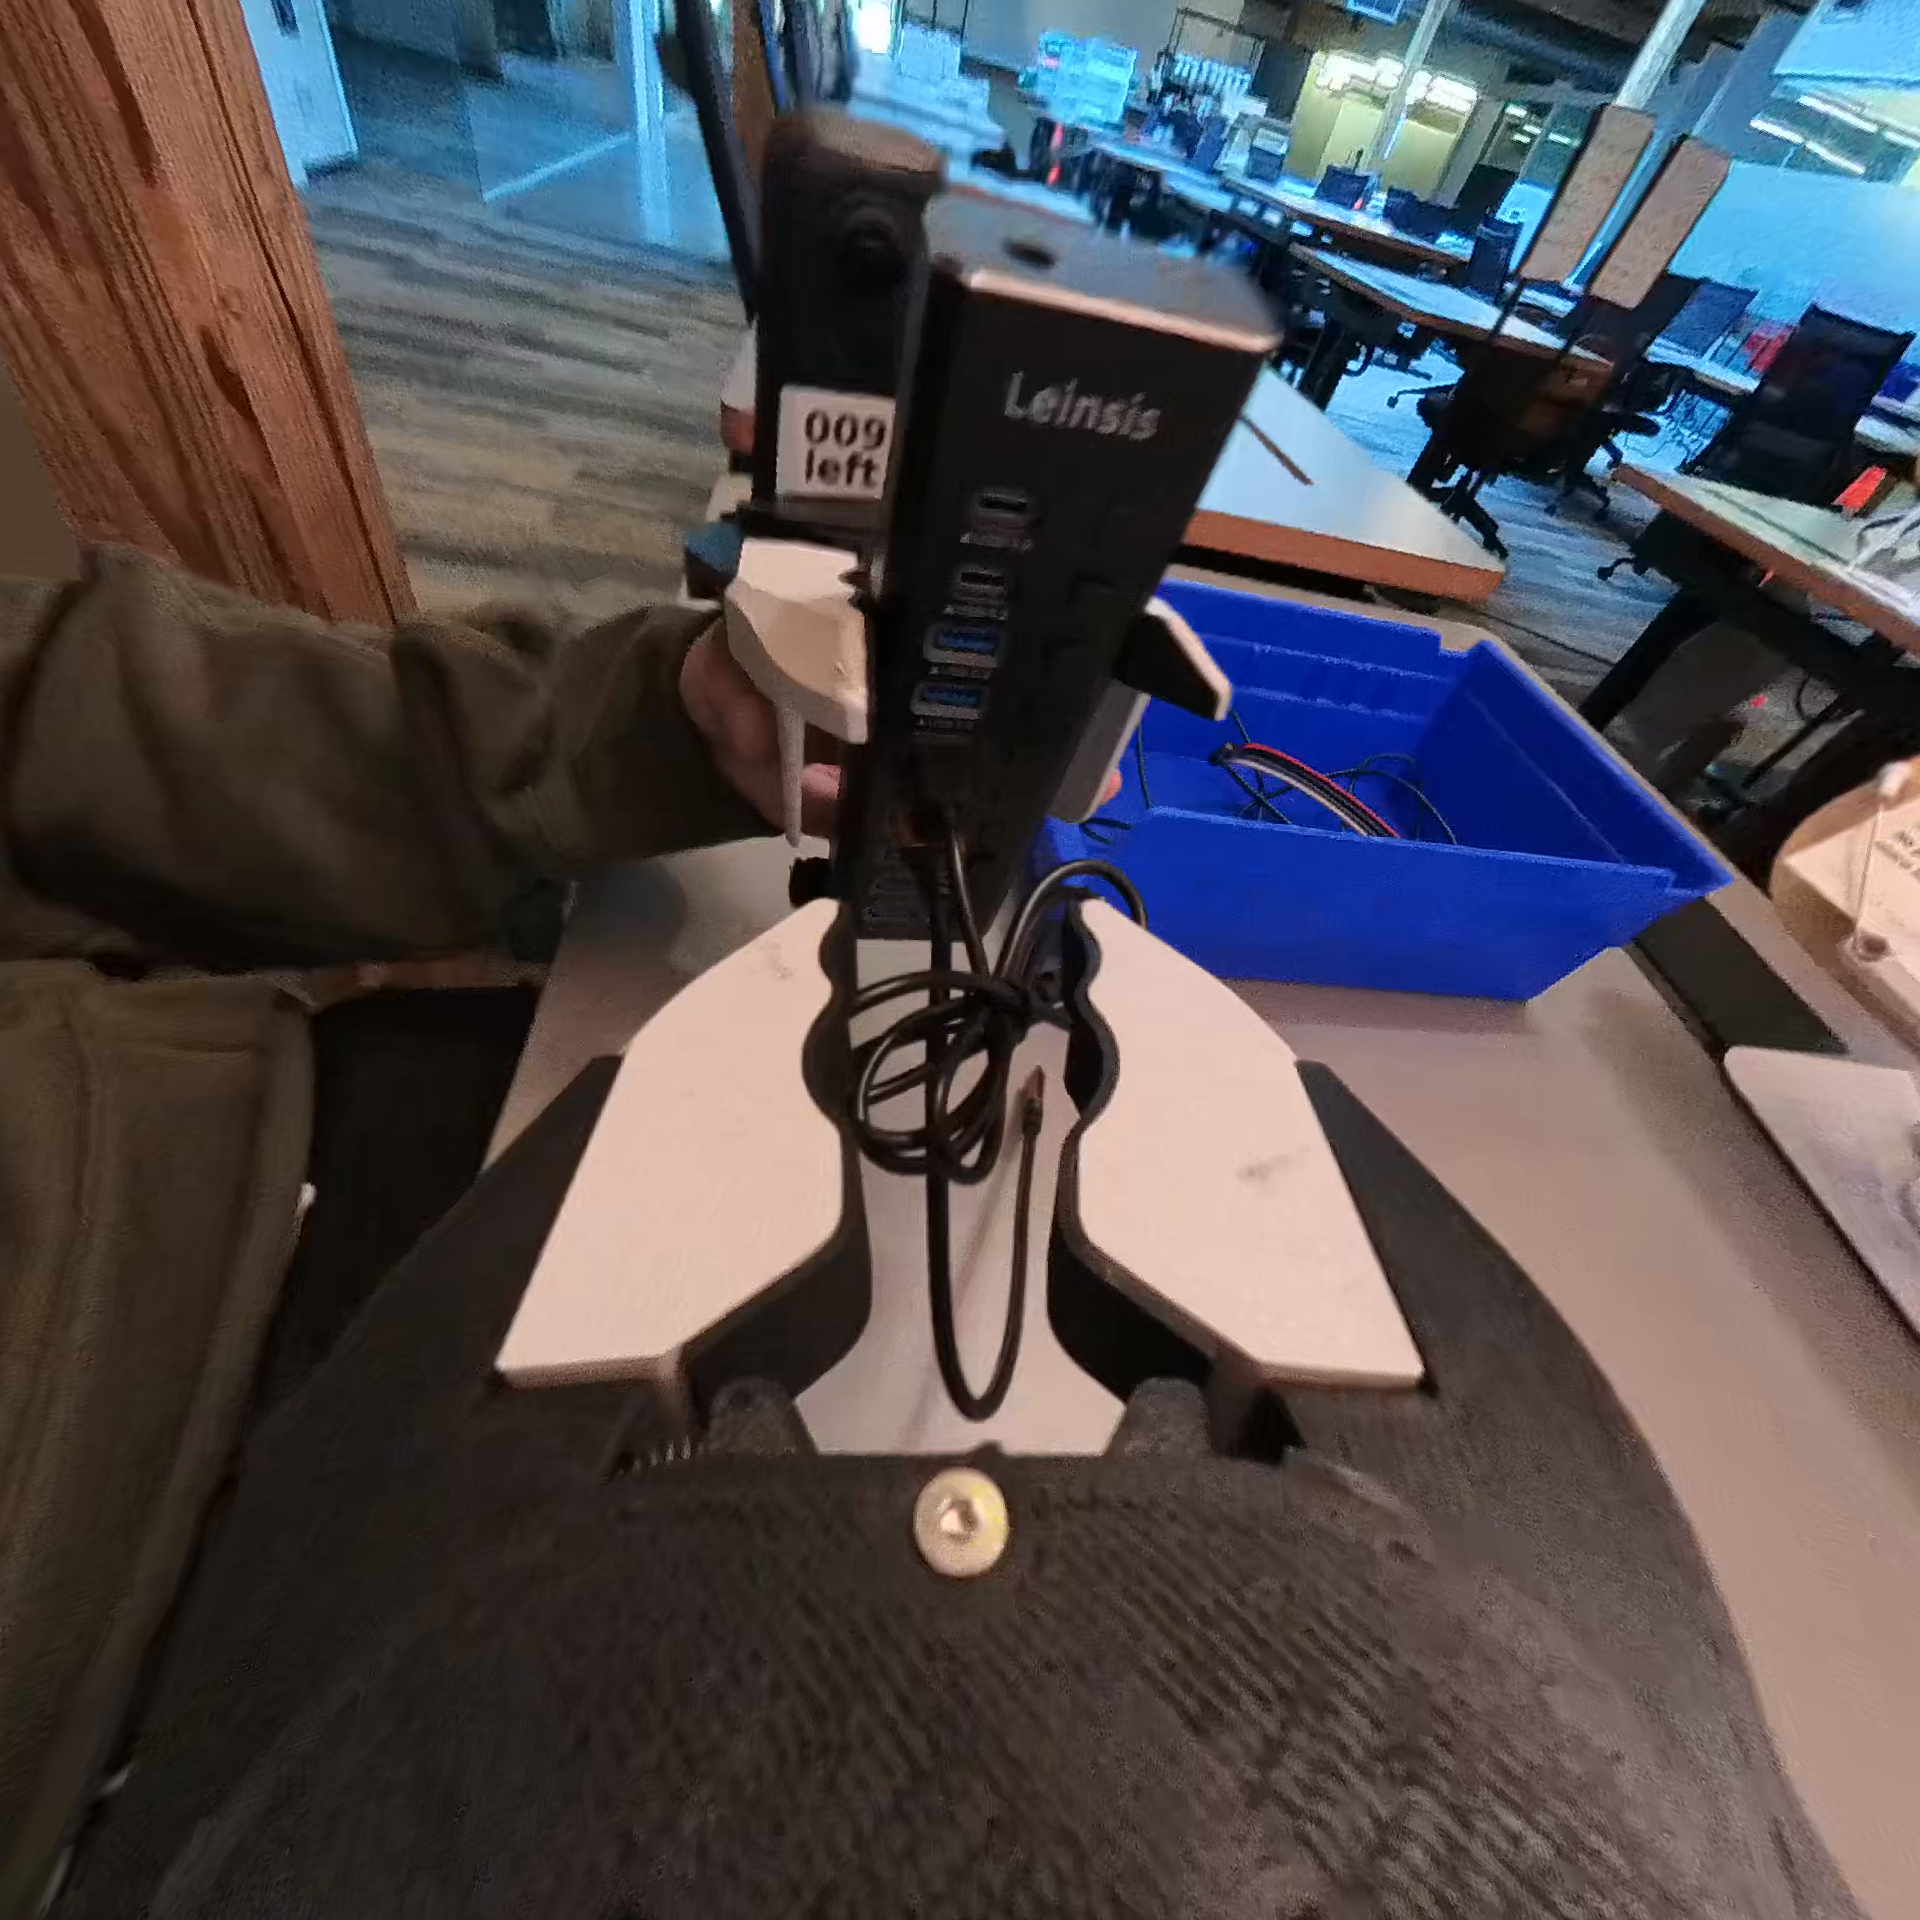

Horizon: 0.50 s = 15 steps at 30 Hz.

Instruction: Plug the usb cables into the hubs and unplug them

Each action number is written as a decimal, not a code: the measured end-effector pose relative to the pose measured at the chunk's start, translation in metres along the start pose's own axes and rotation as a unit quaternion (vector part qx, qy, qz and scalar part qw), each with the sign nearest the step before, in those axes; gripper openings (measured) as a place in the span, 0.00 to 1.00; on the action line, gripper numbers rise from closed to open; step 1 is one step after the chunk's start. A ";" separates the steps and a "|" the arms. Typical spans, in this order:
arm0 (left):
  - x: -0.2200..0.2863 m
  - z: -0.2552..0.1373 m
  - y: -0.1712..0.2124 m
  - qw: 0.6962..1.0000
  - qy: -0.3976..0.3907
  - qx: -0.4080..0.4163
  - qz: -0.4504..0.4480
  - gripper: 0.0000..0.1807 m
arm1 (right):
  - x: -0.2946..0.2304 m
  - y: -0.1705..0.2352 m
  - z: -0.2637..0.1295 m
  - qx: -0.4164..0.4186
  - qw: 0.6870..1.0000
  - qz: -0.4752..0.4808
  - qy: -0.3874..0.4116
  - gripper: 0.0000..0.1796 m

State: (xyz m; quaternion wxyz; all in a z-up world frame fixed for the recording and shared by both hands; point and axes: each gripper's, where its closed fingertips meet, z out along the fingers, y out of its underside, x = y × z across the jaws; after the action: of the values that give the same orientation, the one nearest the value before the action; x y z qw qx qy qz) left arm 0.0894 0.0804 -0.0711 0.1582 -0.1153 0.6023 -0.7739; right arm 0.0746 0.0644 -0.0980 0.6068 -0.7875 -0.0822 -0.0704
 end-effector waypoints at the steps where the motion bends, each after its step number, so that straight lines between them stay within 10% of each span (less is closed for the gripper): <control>1: 0.002 0.001 0.001 1.000 0.007 0.001 -0.001 0.37 | -0.002 0.004 0.004 -0.013 1.000 -0.015 -0.001 0.21; 15: 0.019 0.014 0.014 0.999 0.047 0.009 0.020 0.37 | -0.013 0.013 0.013 0.007 0.999 0.006 -0.045 0.05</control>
State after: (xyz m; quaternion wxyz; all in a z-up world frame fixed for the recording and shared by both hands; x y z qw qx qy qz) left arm 0.0782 0.0578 -0.0812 0.1465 -0.0657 0.6041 -0.7806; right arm 0.0648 0.0733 -0.1159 0.6080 -0.7863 -0.1055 -0.0303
